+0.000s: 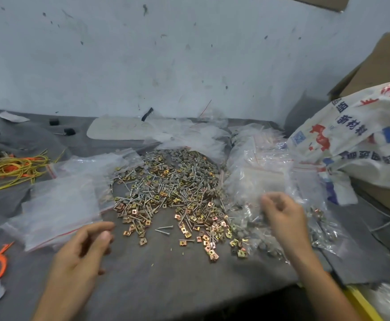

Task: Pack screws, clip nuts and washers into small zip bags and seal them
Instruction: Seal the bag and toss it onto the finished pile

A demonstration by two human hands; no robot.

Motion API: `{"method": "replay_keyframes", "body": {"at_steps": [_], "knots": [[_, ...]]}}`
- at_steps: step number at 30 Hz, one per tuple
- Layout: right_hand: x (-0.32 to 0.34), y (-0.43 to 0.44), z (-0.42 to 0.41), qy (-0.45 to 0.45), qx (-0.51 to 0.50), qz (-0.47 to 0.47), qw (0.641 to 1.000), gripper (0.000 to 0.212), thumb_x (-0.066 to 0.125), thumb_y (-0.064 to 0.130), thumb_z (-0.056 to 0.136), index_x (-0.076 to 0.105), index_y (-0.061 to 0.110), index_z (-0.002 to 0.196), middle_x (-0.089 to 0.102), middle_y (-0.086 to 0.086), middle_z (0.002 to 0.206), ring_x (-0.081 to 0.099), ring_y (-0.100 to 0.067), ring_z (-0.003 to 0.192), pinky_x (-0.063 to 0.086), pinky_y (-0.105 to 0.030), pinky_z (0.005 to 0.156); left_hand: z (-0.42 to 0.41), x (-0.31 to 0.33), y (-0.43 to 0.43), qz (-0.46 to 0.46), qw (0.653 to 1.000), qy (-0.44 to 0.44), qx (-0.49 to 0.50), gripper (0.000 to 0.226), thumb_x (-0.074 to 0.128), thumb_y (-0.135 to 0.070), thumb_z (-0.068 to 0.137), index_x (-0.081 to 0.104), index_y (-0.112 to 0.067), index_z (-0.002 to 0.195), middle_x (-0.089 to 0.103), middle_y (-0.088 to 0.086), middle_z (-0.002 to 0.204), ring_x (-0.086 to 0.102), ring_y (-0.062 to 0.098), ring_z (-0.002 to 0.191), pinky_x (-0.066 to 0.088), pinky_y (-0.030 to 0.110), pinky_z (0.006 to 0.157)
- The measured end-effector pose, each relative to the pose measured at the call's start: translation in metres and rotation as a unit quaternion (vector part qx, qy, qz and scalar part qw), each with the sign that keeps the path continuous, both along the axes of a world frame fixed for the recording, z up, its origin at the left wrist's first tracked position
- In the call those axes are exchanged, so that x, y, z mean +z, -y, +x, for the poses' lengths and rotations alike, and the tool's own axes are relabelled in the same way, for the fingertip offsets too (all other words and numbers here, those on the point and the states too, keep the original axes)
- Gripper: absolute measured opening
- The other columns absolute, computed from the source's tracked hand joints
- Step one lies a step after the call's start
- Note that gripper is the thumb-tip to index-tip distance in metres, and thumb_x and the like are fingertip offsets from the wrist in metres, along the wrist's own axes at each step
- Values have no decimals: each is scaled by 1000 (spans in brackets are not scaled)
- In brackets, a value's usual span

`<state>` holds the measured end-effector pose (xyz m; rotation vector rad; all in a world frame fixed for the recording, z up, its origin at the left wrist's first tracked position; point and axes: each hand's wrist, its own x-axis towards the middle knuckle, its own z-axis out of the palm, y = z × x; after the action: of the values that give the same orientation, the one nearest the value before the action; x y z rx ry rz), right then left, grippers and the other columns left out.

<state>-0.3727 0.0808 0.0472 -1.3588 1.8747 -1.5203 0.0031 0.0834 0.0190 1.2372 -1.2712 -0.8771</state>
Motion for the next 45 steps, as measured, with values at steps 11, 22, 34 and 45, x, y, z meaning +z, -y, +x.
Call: {"method": "replay_keyframes", "body": {"at_steps": [11, 22, 34, 45], "knots": [[-50, 36, -28, -397, -92, 34, 912, 24, 57, 33, 96, 61, 22, 116, 57, -7, 121, 47, -22, 111, 38, -38, 92, 65, -45, 26, 36, 990, 59, 125, 31, 56, 0, 98, 68, -28, 90, 70, 8, 88, 62, 16, 74, 46, 13, 44], [-71, 73, -46, -487, -27, 206, 848, 60, 7, 63, 103, 32, 41, 153, 28, -5, 163, 24, -33, 148, 14, -61, 121, 65, -37, 49, -21, 908, 383, 169, 25, 66, 2, 86, 73, -8, 108, 72, 12, 109, 64, 36, 105, 48, 50, 95], [-52, 57, -28, -373, -74, 65, 923, 54, 31, 58, 100, 61, 19, 121, 66, -14, 122, 49, -33, 125, 27, -50, 107, 73, -34, 69, 78, 843, 514, 138, 21, 57, -21, 99, 74, -22, 111, 70, 8, 104, 60, 34, 99, 41, 42, 83], [-64, 21, 189, 76, 319, 99, 939, 9, 66, 20, 97, 70, 27, 102, 72, 7, 90, 66, -6, 80, 59, -31, 69, -15, -12, 49, 167, 985, 33, 13, 23, 73, 4, 84, 73, -18, 90, 73, 3, 84, 64, 10, 74, 48, 9, 64]]}}
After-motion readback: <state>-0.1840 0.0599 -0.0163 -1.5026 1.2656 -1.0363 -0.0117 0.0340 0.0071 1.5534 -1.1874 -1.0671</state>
